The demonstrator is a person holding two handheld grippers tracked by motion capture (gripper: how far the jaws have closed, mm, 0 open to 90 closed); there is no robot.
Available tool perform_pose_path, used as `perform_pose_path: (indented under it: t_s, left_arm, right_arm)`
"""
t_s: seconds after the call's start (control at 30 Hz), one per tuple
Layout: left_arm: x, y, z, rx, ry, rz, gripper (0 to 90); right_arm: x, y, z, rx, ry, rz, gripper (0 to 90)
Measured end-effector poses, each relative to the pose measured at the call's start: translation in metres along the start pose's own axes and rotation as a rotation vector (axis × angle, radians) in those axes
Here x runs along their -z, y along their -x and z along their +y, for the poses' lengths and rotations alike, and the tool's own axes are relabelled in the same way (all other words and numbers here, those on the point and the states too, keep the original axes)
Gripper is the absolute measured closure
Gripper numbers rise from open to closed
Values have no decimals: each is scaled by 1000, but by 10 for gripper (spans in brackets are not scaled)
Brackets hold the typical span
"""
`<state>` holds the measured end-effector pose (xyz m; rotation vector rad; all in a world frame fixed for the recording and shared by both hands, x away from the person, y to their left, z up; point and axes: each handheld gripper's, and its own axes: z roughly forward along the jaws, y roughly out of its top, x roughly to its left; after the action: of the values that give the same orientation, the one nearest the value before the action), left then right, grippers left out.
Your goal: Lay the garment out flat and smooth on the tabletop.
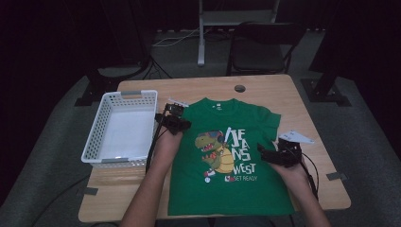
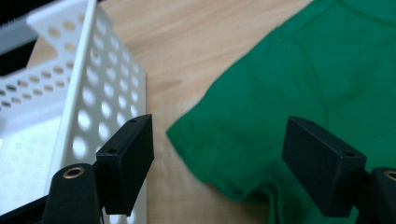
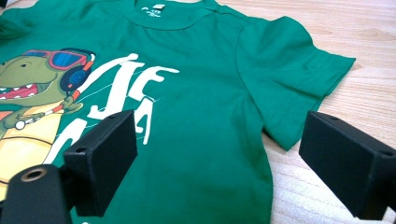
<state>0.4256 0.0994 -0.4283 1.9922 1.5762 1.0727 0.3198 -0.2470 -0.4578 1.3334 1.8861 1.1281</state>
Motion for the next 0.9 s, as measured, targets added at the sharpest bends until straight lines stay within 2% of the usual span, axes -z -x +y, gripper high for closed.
perform_pose_path:
  t_s: [0.1, 0.17, 0.23, 0.27, 0.3, 0.37, 0.47, 0.57, 0.6, 0.63, 0.77, 0.83, 0.9]
  left_arm:
    - [0, -1, -6, -5, -11, 37, 263]
    - [-3, 0, -8, -23, -37, 63, 264]
    - [-4, 1, -9, -28, -47, 62, 264]
    - [-6, 2, -10, -46, -68, 79, 264]
    - [-6, 3, -11, -56, -69, 78, 264]
    - [-8, 6, -13, -86, -76, 103, 264]
    - [-10, 6, -16, -75, -69, 84, 249]
    - [-5, 4, -18, -53, -28, 40, 225]
    - [-1, 3, -18, -47, -10, 15, 192]
    - [-1, 3, -18, -47, -10, 15, 121]
    - [10, 2, -20, -36, 50, -57, 117]
    - [15, 3, -21, -51, 65, -74, 117]
    - [22, 4, -23, -51, 93, -110, 117]
  right_arm:
    - [1, -1, 0, 3, 0, 4, 110]
    - [1, -2, 0, 4, 3, 4, 110]
    - [1, -3, 0, 1, 4, 4, 110]
    - [2, -3, 0, -2, 5, 5, 110]
    - [3, -3, -2, -5, 6, 4, 110]
    - [5, -1, -3, -18, 13, 7, 110]
    - [9, 1, -6, -36, 20, 7, 110]
    - [14, 5, -9, -52, 29, 3, 110]
    - [16, 7, -10, -57, 30, 1, 110]
    - [16, 7, -10, -57, 30, 1, 110]
    - [22, 13, -14, -71, 33, -13, 110]
    - [24, 16, -16, -74, 32, -20, 110]
    - [27, 19, -19, -85, 32, -27, 110]
